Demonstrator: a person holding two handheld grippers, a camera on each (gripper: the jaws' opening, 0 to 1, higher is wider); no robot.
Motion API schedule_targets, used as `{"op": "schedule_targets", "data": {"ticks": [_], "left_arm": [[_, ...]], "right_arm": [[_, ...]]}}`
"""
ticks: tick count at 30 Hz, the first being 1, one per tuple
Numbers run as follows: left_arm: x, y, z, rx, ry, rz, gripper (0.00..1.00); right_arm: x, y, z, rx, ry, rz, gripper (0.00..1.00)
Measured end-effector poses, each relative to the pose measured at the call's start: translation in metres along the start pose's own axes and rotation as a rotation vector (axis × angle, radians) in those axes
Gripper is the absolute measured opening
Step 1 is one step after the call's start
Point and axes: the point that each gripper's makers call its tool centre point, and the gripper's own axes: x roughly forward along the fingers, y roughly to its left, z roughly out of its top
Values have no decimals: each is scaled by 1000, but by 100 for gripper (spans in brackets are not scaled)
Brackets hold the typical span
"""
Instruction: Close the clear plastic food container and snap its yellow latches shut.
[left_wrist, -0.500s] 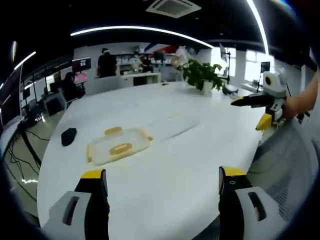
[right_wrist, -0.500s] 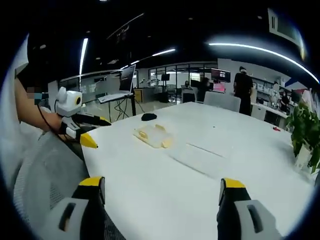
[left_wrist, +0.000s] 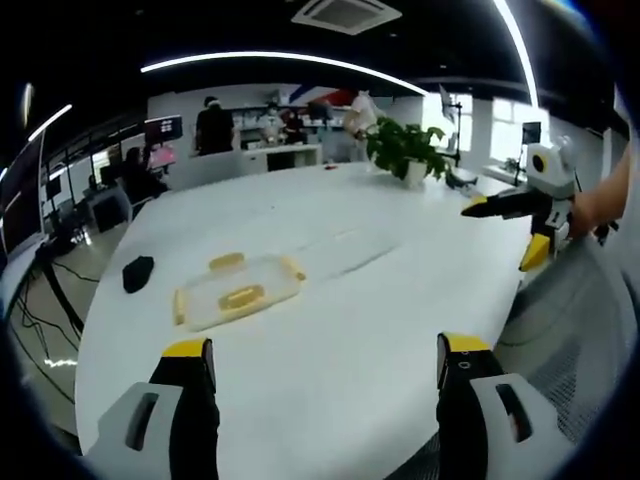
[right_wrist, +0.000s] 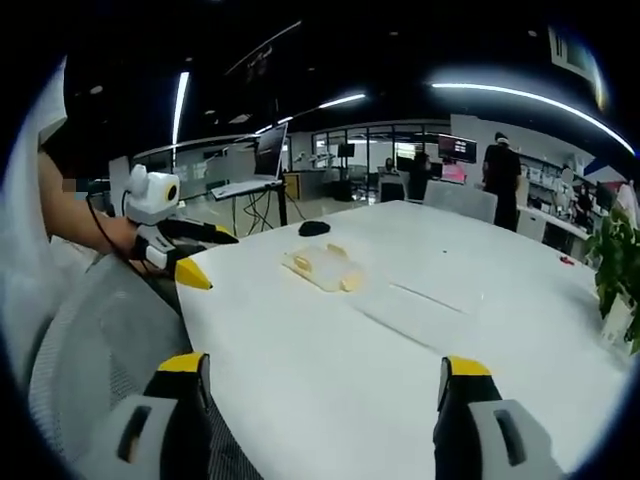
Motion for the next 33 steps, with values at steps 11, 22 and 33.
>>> {"op": "schedule_targets", "data": {"ticks": [11,22,33], "left_arm": [[1,-4,-3,10,15,-15,89],[2,-5,-3,-3,15,-21,88],[3,-13,-1,53,19,-36,89]], "right_arm": [[1,6,0,-2,2,25,94],[1,6,0,8,-3,30,93],[1,14,4,-3,-15,58,92]]}}
